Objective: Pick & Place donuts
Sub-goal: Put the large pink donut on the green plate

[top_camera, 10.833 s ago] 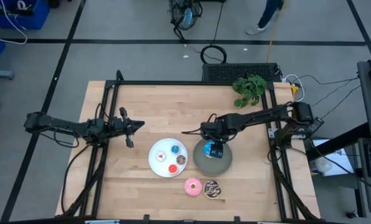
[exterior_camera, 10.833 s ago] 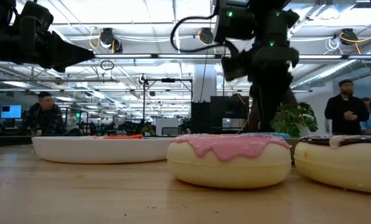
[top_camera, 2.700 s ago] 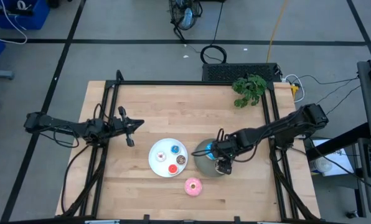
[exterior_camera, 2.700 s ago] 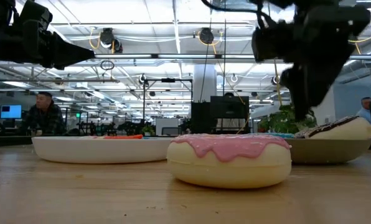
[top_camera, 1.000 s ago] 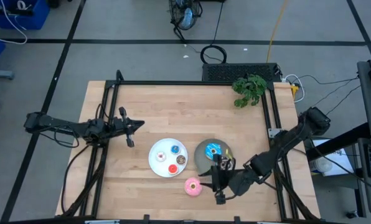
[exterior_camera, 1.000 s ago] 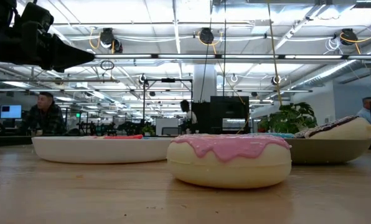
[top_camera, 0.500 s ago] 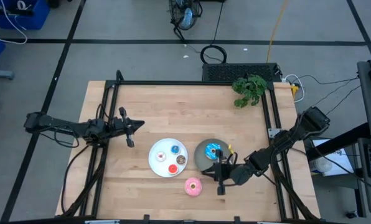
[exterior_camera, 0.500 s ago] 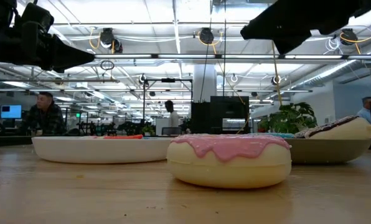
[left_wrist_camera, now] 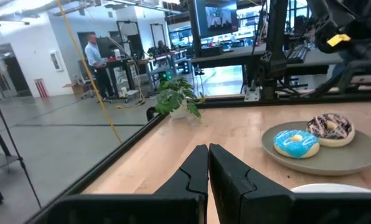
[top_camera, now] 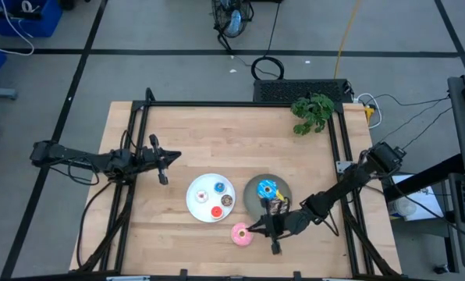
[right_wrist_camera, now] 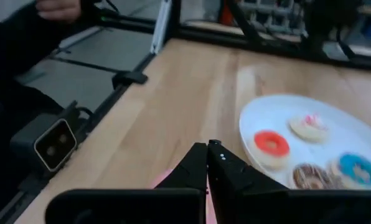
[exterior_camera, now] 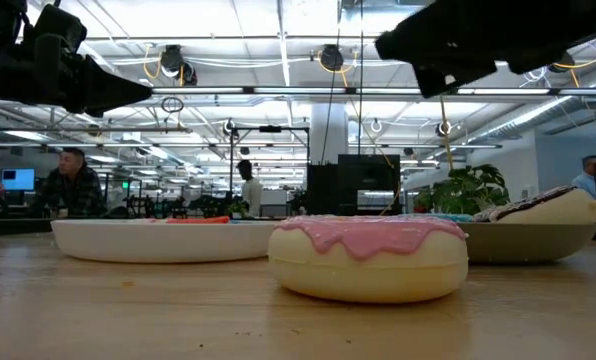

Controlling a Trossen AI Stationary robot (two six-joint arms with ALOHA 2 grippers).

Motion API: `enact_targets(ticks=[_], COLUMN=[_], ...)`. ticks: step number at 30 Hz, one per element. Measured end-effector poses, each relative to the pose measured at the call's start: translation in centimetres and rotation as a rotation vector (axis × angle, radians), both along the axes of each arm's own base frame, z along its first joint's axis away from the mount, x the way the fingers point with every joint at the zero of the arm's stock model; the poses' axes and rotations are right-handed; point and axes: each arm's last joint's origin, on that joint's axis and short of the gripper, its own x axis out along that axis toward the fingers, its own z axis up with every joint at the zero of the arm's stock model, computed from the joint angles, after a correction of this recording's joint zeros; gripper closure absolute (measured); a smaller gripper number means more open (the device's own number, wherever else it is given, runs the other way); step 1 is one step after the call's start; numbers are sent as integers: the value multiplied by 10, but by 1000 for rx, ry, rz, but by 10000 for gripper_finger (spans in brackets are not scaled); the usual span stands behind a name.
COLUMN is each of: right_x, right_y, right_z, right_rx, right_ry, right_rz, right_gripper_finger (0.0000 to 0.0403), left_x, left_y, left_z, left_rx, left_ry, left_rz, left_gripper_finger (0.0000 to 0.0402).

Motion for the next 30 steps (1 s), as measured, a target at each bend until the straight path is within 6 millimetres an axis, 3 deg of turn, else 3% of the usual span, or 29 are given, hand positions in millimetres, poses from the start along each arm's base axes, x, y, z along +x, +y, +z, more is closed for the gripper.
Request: enact_targets(ticks=[5, 11, 16, 20, 24, 30], right_x=[9, 24, 53, 76, 98, 111], right_y=[1, 9, 2, -4, -2, 10], right_z=[5, 28, 43, 44, 63, 87], right_rx=[2, 15, -15, -52, -31, -14], right_ry=[-48, -64, 153, 399, 491, 604], right_rz=[13, -1, -136, -133, -168, -99], right_gripper_finger=[402, 402, 402, 403, 403, 402], left_x=[0, 0, 0, 0, 0, 0], left_y=[0, 0, 0, 0, 0, 0], left_z=[0, 0, 0, 1, 1, 1], left_rx=[10, -21, 23, 35, 27, 27], left_ry=[3, -5, 4, 0, -6, -2], left_rz=[1, -1, 3, 6, 6, 2], left_gripper_finger=[380, 380, 380, 380, 380, 380])
